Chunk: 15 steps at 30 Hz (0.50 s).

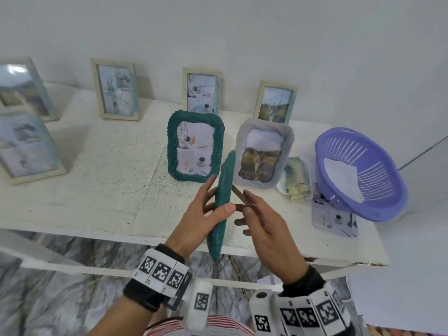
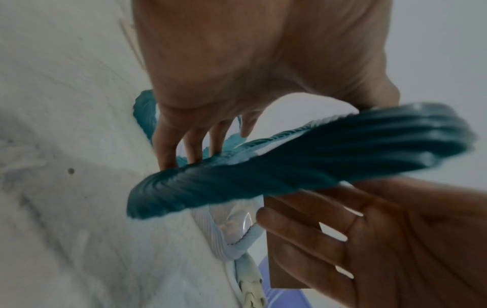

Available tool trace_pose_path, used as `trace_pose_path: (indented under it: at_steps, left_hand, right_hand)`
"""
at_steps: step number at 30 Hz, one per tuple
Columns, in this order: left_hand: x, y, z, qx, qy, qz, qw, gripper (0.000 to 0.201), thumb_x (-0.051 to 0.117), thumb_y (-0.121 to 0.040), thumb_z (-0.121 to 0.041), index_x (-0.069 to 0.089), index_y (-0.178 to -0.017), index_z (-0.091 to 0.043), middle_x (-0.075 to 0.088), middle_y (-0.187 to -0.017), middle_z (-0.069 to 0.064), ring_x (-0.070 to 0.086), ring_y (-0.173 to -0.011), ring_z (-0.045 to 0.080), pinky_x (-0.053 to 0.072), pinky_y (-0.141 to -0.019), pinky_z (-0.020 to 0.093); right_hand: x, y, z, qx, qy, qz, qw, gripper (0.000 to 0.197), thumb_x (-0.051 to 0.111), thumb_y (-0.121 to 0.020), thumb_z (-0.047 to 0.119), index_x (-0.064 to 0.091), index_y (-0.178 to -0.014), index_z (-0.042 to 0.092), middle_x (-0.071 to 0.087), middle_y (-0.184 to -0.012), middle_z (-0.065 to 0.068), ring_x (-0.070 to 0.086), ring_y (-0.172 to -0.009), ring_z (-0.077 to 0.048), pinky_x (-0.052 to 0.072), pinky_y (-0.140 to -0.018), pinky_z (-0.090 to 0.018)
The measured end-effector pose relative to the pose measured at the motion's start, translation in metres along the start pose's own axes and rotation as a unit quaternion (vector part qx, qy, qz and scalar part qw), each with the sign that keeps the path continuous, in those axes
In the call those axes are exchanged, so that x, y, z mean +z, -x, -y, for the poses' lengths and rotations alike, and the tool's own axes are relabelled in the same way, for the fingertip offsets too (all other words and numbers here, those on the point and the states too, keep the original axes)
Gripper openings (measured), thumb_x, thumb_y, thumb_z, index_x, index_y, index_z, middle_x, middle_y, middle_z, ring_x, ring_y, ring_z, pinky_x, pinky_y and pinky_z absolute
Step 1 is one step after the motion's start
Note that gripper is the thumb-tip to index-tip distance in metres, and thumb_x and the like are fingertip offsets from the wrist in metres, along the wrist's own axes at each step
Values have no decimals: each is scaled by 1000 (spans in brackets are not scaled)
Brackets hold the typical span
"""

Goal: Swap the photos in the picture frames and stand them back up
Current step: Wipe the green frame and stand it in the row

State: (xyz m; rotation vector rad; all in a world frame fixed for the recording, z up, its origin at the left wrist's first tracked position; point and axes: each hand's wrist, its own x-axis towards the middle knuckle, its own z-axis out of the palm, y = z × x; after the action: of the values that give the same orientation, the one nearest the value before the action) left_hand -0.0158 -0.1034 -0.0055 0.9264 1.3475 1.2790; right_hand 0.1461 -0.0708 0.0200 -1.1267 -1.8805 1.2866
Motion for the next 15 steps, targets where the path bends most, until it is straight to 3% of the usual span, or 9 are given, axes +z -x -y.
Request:
trace_pose_path:
  at_steps: [3,6,8,10,12,15]
  left_hand:
    - [-7,4,-9,49,-48,-7,998,93,83,-65,-54,27,-140,-54,45,-130,-41,46,-117,-19,44,-88,8]
    - [-24,9,-16,112,-105,-20,988,100,81,-67,-56,23,-148,-44,38,-142,-32,39,-128,-14,40,-97,9]
    - [-44,13,-21,120,-101,-49,986,95,68,-68,-63,22,-149,-43,39,-141,-30,41,-127,-12,42,-95,10]
    - [-70,13,-28,92,-53,-97,990,82,53,-74,-71,28,-148,-42,52,-133,-25,53,-119,-6,47,-91,16]
    - [-104,9,-36,28,29,-129,991,77,39,-81,-81,41,-144,-37,68,-119,-9,64,-105,8,51,-87,30]
    - [-156,0,-49,-89,113,-60,988,87,23,-74,-82,57,-132,-26,72,-112,12,66,-102,27,49,-89,43]
  right_hand:
    - [4,-5,16,38,-81,29,996,48,38,-94,50,51,-135,28,68,-115,9,67,-99,-10,54,-89,-44]
    - [13,-14,34,67,-201,53,976,45,33,-96,51,61,-124,30,70,-115,2,67,-105,-16,55,-88,-43]
    - [23,-26,44,86,-257,55,961,50,32,-92,58,64,-120,32,70,-117,1,66,-109,-18,53,-89,-44]
    - [37,-40,52,84,-307,58,946,53,33,-91,61,63,-123,30,66,-124,-1,63,-115,-19,50,-94,-42]
    - [54,-54,59,81,-354,65,929,51,33,-95,54,58,-130,25,64,-128,-1,60,-118,-19,50,-99,-39]
    - [87,-77,60,106,-374,76,918,53,35,-97,53,51,-138,24,59,-134,-3,56,-124,-22,42,-107,-47]
